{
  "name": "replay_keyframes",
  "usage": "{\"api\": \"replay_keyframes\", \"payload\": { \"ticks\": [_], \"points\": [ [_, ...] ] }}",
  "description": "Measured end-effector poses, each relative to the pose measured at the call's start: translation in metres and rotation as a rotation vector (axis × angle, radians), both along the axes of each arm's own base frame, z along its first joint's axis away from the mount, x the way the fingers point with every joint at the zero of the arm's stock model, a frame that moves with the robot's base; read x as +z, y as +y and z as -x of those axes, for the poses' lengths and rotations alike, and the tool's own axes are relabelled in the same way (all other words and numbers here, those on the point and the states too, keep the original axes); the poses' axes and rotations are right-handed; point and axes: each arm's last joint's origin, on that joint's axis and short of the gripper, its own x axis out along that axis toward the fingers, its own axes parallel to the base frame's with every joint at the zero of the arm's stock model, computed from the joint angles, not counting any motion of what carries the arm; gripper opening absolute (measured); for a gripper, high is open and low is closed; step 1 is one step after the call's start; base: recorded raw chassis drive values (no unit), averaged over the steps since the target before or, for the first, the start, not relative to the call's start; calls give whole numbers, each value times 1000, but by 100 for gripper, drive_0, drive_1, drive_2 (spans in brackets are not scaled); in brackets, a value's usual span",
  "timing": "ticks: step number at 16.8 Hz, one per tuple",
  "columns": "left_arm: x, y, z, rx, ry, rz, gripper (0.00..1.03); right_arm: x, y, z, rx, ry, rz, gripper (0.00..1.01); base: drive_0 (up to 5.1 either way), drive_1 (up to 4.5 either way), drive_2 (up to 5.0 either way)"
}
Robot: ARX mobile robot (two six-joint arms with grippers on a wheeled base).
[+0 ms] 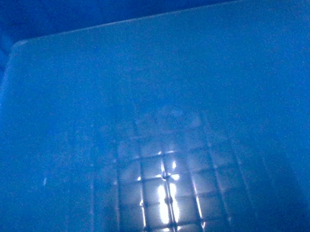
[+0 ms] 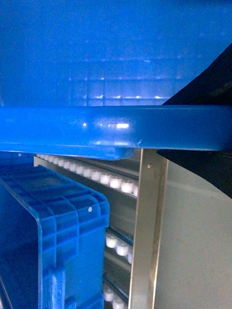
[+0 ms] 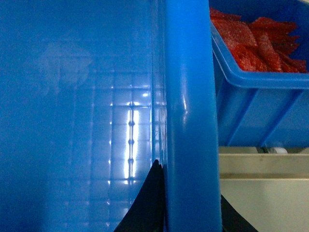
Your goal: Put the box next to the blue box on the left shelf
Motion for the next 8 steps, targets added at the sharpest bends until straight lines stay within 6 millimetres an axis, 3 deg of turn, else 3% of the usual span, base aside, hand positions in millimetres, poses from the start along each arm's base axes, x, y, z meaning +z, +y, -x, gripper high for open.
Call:
{"api": "replay_keyframes", "payload": {
  "ticks": [8],
  "points": [
    [0, 0, 0, 0, 0, 0, 10, 0, 0, 0, 0, 3, 1, 9, 0, 0, 0]
  ]
}}
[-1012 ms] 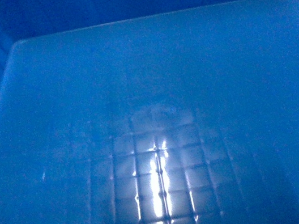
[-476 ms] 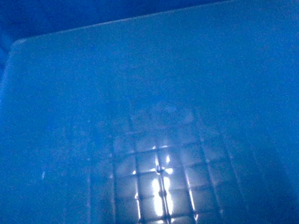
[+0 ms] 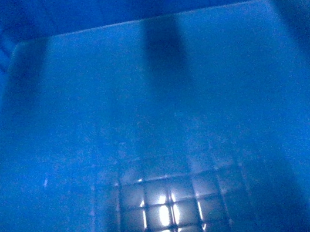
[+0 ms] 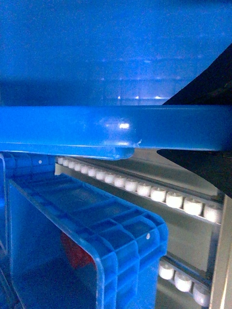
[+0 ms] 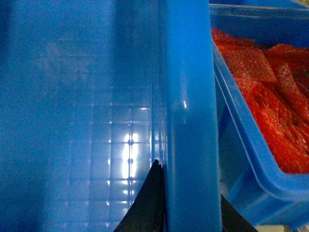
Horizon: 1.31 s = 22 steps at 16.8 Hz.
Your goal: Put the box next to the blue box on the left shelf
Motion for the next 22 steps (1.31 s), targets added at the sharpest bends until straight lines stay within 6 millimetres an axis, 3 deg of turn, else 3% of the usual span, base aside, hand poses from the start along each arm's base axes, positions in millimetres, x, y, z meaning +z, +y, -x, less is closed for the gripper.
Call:
{"api": "replay_keyframes", "payload": {
  "ticks": [22],
  "points": [
    [0, 0, 0, 1, 2, -3, 10, 0, 0, -1, 0, 2, 1, 9, 0, 0, 0]
  ]
}}
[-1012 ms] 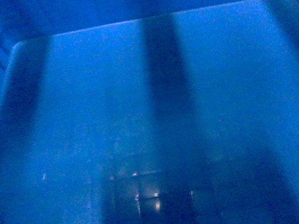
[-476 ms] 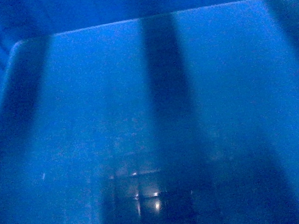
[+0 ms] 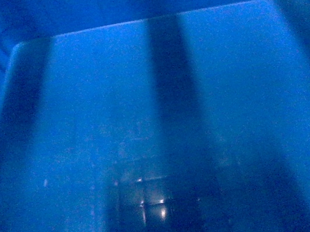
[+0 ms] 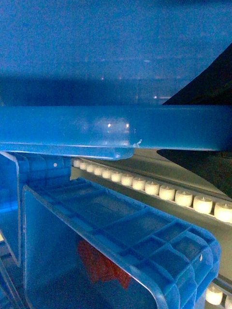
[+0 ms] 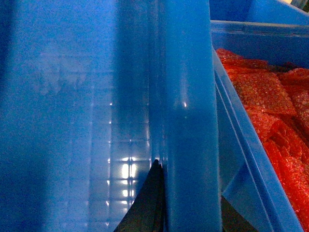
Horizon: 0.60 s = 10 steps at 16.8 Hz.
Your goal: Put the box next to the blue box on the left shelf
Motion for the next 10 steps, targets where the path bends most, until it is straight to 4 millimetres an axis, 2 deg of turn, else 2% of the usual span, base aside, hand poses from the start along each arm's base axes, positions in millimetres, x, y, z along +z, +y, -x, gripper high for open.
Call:
{"api": "replay_keyframes", "payload": {
  "ticks": [10],
  "points": [
    [0, 0, 0, 0, 0, 0, 10, 0, 0, 0, 0, 0, 0, 9, 0, 0, 0]
  ]
}}
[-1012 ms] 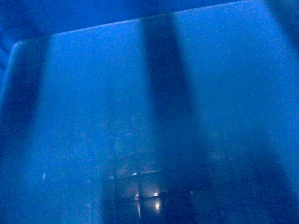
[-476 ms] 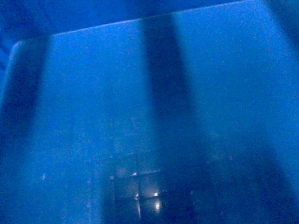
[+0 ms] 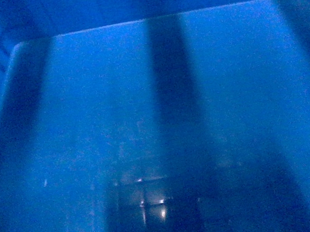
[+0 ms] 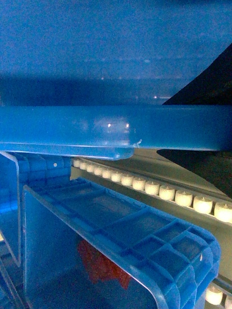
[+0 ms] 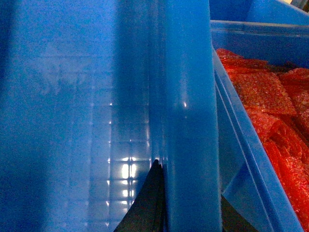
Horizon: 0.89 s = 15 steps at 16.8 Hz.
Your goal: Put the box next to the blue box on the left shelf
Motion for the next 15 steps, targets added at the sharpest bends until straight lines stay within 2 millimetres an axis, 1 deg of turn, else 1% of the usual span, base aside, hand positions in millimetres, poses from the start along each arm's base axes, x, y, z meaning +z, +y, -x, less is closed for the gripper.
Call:
{"api": "replay_keyframes", "payload": {
  "ticks": [15],
  "points": [
    [0, 0, 0, 0, 0, 0, 10, 0, 0, 0, 0, 0, 0, 9, 0, 0, 0]
  ]
}}
